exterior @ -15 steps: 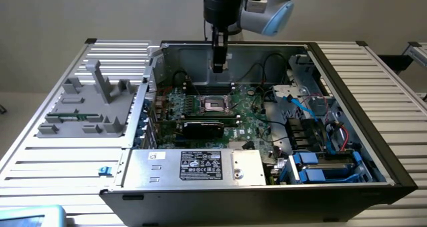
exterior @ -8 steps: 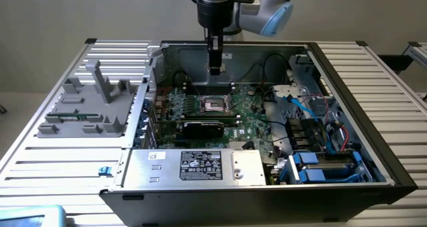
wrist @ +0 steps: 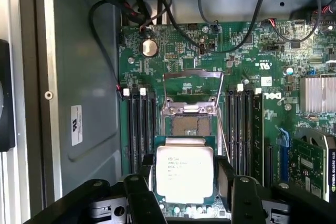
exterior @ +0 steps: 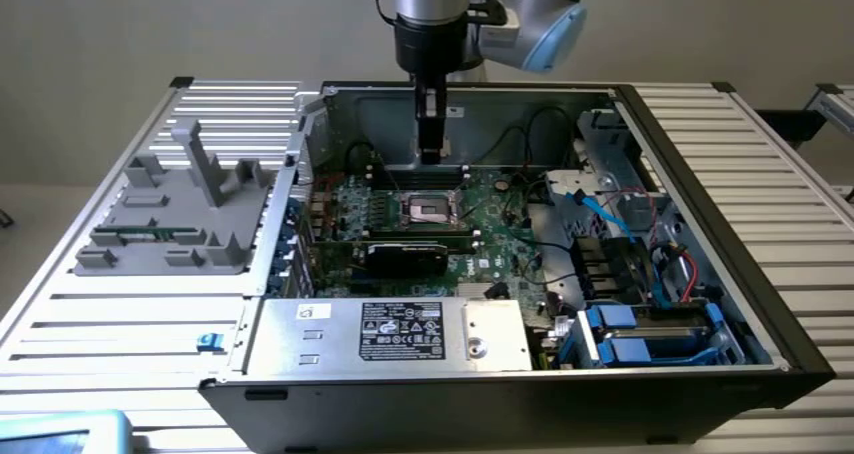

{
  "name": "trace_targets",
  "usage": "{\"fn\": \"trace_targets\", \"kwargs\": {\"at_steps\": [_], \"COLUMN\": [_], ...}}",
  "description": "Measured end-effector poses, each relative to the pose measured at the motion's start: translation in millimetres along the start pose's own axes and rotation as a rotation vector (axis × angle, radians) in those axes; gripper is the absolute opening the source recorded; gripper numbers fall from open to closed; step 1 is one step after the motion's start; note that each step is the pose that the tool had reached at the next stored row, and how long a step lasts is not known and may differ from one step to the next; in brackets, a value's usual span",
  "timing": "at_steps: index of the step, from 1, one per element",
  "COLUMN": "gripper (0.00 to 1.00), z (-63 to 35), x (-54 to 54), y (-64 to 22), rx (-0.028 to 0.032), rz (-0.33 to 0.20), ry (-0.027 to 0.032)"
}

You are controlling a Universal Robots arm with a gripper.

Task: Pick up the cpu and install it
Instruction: 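Place the cpu into insertion slot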

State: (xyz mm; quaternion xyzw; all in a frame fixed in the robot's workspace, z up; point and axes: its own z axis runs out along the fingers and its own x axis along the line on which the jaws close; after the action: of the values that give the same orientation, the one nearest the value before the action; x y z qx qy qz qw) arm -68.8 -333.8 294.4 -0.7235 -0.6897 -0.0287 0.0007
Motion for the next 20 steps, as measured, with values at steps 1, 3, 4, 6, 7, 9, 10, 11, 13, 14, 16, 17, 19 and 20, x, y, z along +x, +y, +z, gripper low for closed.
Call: {"fn": "trace_targets", "kwargs": {"at_steps": [1,3,4,6,7,9,10,11,13,14,16,17,19,20], "gripper": [0.56,0.56,0.56,0.56,0.56,0.56,0.56,0.56,0.56,0.56,0.56,0.56,0.56,0.56], "z": [1.7,5.3,7.1,10.5,12.3,16.0,17.7,19.5,23.1,24.8,28.0,28.0,28.0,28.0], "x": [-1.6,-4.8,-6.4,-9.6,-11.0,-13.3,-14.1,-14.7,-15.8,-16.2,-16.5,-16.5,-16.5,-16.5], "y": [0.0,0.0,0.0,0.0,0.1,0.0,0.0,-0.1,-0.2,-0.2,-0.4,-0.4,-0.4,-0.4], "rx": [0.0001,0.0,-0.0001,-0.0001,-0.0003,-0.0002,-0.0002,-0.0002,-0.0002,-0.0001,-0.0002,-0.0001,-0.0001,-0.0001], "rz": [0.0,0.0,0.0,0.0,0.0,0.001,0.001,0.001,0.002,0.002,0.002,0.002,0.002,0.002], "ry": [0.0006,0.0023,0.0031,0.0047,0.0056,0.0064,0.0066,0.0069,0.0075,0.0078,0.0089,0.0088,0.0089,0.0088]}}
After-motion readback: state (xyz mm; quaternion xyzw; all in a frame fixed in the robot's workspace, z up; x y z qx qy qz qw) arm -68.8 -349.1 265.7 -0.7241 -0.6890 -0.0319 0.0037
